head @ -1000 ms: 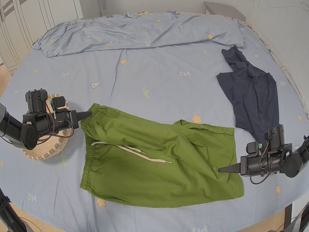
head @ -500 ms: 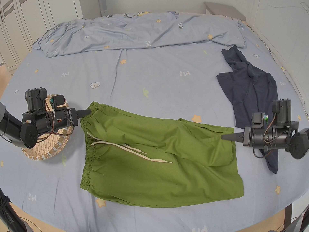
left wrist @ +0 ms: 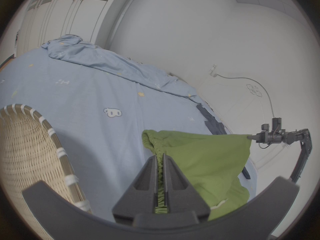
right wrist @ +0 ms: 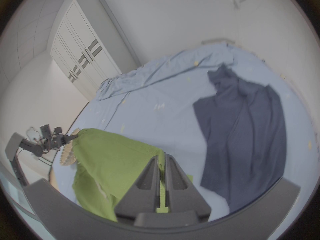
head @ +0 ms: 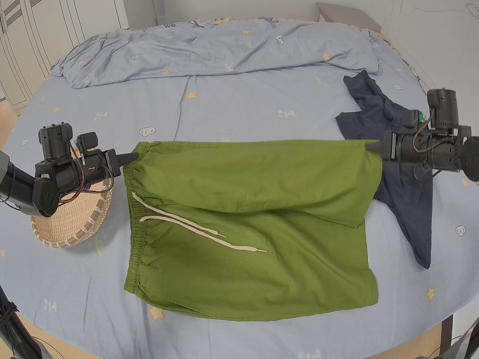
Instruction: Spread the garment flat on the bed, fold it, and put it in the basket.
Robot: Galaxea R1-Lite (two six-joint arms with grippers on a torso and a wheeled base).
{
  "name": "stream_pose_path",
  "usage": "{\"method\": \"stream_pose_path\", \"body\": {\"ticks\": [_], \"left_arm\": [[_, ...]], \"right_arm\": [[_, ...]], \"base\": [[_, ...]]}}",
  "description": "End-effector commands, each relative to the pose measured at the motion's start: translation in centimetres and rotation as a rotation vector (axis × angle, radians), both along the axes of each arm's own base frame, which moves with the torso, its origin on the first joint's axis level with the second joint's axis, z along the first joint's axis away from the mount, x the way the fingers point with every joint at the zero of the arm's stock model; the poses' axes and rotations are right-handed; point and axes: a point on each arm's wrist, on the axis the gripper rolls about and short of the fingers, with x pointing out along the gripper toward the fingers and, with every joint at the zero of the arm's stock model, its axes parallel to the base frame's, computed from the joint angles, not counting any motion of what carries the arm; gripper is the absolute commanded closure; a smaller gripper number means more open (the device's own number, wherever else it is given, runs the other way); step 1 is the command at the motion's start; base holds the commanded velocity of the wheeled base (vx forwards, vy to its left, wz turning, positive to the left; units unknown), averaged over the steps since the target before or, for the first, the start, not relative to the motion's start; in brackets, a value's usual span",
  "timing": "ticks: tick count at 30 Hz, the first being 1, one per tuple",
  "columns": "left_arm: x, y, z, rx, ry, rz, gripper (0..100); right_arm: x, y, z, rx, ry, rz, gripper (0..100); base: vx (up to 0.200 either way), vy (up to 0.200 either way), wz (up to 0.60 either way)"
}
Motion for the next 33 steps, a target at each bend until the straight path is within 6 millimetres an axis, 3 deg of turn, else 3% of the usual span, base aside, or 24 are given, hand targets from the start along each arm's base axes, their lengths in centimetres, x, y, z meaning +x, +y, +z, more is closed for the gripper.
{"method": "stream_pose_path", "body": {"ticks": [1,5,20,33], "left_arm": [[1.7,0.2,0.2,-0.003,-0.009,0.079,100],[2.0,0.2,0.3,-0.003,-0.017,0.079,100],[4.0,0.5,-0.7,-0.002,-0.002,0.096,100],[5.0,0.5,-1.2,0.002,-0.008,0.107,100]], "right_arm": [[2.2,0.4,3.0,-0.068,-0.111,-0.048,100],[3.0,0.6,3.4,-0.070,-0.136,-0.048,100],[10.9,2.5,2.7,-0.093,-0.232,-0.052,100],[13.8,2.5,2.2,-0.126,-0.252,-0.080,100]], "base": [[0.000,0.000,0.00],[0.000,0.000,0.00],[0.000,0.000,0.00],[0.000,0.000,0.00]]}}
